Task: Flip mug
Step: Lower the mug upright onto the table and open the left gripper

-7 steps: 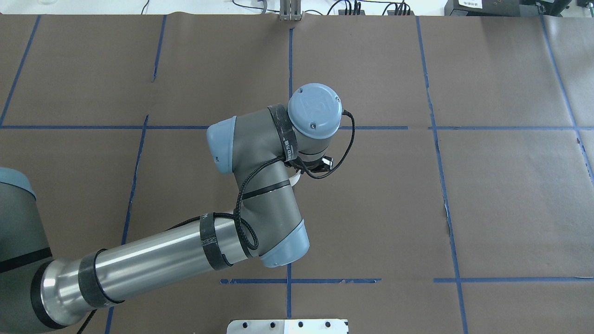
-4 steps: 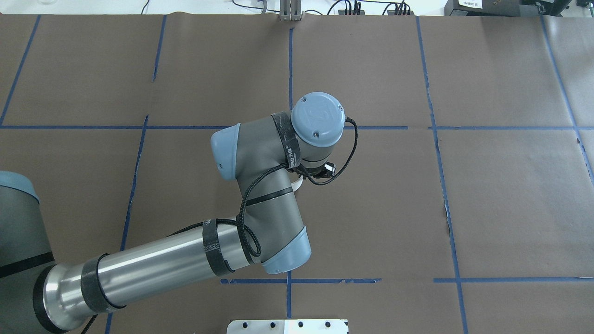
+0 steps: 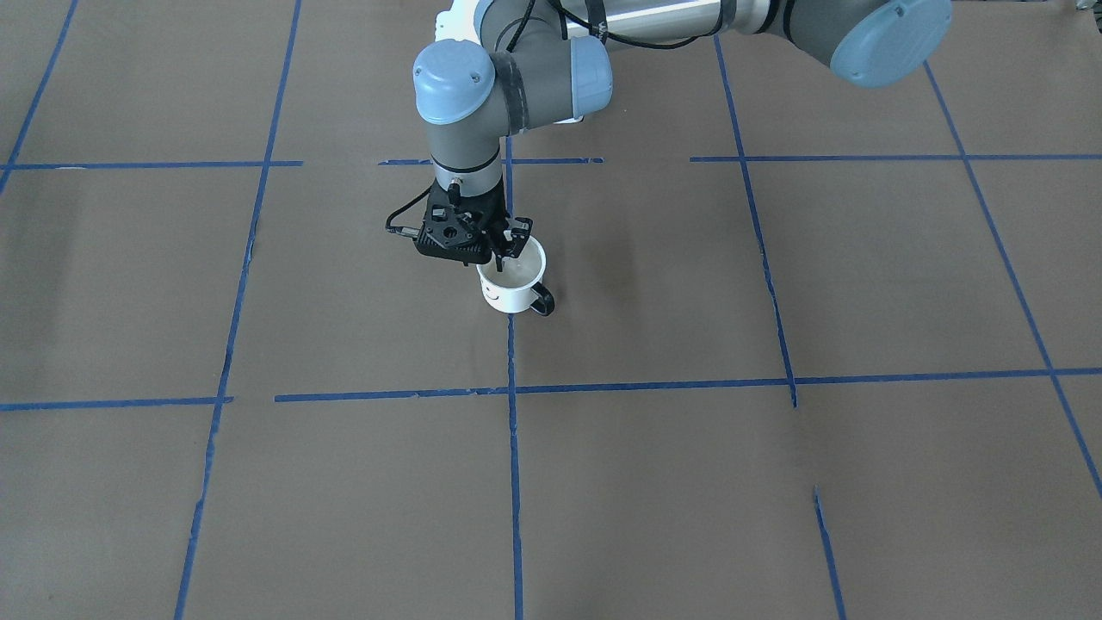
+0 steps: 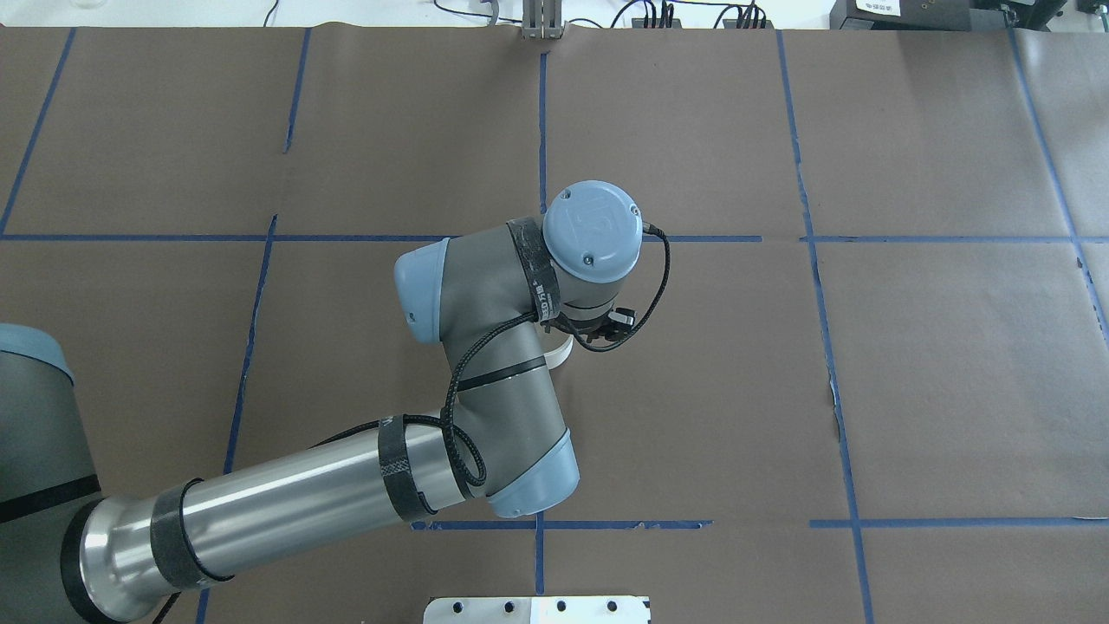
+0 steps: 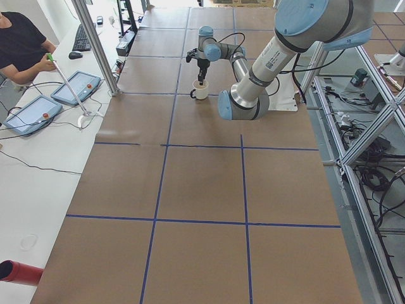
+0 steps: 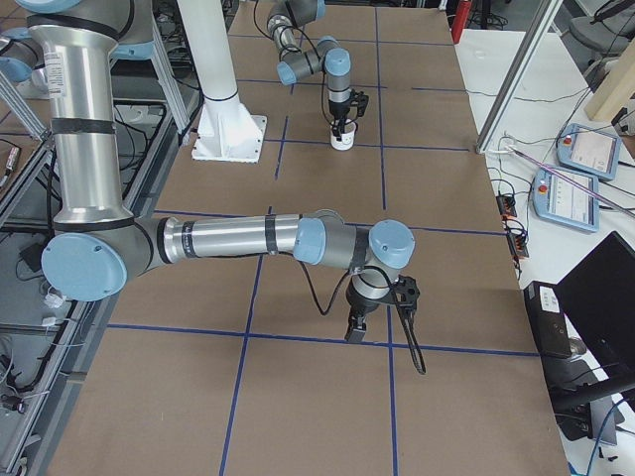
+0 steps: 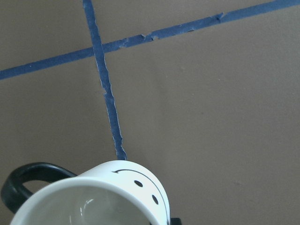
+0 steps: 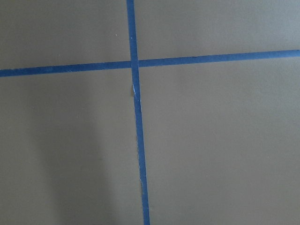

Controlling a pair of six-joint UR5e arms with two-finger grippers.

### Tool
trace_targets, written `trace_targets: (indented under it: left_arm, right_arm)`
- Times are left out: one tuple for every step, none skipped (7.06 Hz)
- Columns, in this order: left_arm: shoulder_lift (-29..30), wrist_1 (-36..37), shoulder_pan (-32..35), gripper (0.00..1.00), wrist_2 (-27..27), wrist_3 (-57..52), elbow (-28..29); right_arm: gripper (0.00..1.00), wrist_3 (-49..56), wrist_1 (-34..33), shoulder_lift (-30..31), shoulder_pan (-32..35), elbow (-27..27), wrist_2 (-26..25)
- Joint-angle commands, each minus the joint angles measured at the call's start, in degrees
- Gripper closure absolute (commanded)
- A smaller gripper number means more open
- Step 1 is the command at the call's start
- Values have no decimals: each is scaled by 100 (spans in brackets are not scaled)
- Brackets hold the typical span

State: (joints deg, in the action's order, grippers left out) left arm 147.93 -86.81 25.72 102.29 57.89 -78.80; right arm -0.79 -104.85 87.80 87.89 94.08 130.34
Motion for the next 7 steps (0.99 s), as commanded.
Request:
trace_targets:
  left_arm:
    - [-10, 93, 186, 0, 18, -189, -387]
    - [-184, 355, 440, 0, 53, -408, -1000]
    - [-473, 523, 800, 0, 141, -489, -1815]
    - [-981, 490, 1064, 0, 490, -498, -2502]
    - [-1255, 472, 1206, 0, 772, -698, -2778]
    - [-1450, 481, 1712, 0, 1114, -1518, -2781]
    - [-1939, 455, 2439, 0, 1813, -2527, -2772]
  right_arm:
    - [0, 0, 0, 0, 0, 6, 0]
    - [0, 0, 0, 0, 0, 6, 0]
    - [0, 0, 0, 0, 0, -3, 0]
    - [0, 0, 0, 0, 0, -3, 0]
    - [0, 0, 0, 0, 0, 5, 0]
    - [0, 0, 0, 0, 0, 6, 0]
    - [0, 0, 0, 0, 0, -3, 0]
